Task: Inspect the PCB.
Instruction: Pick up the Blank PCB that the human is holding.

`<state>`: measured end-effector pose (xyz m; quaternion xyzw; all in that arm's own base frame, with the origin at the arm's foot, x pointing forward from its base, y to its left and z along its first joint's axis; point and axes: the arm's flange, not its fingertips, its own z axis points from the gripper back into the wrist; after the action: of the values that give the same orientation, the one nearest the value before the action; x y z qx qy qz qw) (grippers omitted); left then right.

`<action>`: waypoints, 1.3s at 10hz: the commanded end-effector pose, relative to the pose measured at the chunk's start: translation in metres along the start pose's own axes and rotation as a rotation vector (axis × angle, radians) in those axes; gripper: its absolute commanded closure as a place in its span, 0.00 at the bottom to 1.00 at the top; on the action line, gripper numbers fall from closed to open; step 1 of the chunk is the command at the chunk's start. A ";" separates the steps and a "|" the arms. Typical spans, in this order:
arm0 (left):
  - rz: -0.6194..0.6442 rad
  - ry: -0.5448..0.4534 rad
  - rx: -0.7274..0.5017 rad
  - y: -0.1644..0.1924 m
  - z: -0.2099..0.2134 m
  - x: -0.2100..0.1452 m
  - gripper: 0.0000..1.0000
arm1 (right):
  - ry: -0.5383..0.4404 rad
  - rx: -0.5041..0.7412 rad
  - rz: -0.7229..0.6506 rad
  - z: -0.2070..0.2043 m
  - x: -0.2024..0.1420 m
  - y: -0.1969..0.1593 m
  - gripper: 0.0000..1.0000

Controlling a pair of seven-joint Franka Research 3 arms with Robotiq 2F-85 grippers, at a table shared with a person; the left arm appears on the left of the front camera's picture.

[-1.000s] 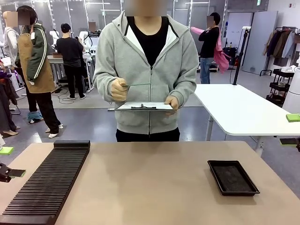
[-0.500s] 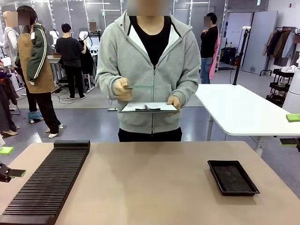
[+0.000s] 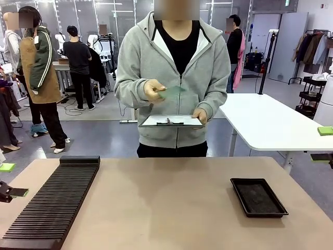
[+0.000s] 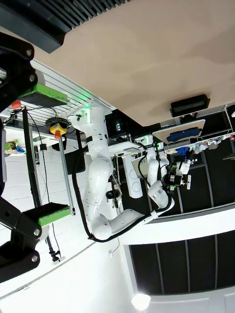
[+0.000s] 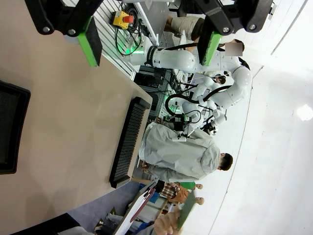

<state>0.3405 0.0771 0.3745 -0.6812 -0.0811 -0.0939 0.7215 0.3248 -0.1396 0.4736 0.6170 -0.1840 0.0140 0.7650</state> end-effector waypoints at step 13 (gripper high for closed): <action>0.005 0.000 -0.001 0.000 -0.002 0.001 0.00 | -0.002 0.009 0.012 0.000 0.001 0.002 0.00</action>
<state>0.3405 0.0771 0.3745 -0.6812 -0.0811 -0.0939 0.7215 0.3248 -0.1396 0.4736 0.6170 -0.1840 0.0140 0.7650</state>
